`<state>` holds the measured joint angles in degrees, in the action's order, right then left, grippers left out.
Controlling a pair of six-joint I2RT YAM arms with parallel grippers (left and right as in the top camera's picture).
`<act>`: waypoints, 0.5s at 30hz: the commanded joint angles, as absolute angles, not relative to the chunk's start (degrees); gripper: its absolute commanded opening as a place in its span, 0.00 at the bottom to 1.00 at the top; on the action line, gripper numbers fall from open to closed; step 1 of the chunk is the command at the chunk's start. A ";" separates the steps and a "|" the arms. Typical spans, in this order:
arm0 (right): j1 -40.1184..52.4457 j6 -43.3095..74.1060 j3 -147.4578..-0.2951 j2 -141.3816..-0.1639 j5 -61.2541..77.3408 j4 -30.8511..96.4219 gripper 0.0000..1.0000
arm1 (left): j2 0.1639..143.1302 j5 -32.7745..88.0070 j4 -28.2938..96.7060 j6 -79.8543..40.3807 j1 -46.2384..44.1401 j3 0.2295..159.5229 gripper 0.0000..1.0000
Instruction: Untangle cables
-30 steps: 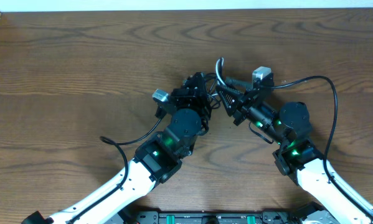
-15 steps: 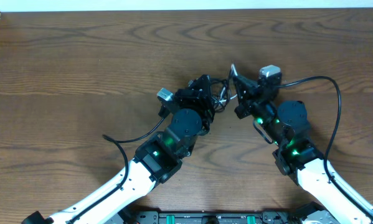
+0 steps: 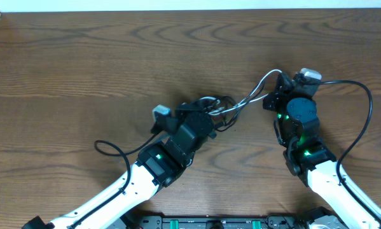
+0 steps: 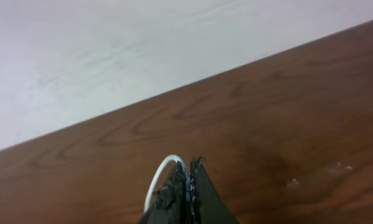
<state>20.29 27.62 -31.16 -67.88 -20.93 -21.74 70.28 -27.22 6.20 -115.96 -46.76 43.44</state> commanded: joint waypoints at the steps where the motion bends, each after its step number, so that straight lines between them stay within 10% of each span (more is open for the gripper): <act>1: 19.00 30.94 -31.88 -68.05 -25.12 -21.63 0.01 | 69.56 -39.11 15.16 -118.17 -45.71 43.62 0.08; 7: 18.94 32.80 -31.88 -68.05 -24.49 -21.39 0.01 | 69.56 -43.11 33.23 -118.19 -45.17 43.62 0.54; 15: 18.96 34.50 -31.88 -68.05 -22.31 -21.37 0.01 | 69.56 -42.92 33.82 -118.17 -45.17 43.62 0.67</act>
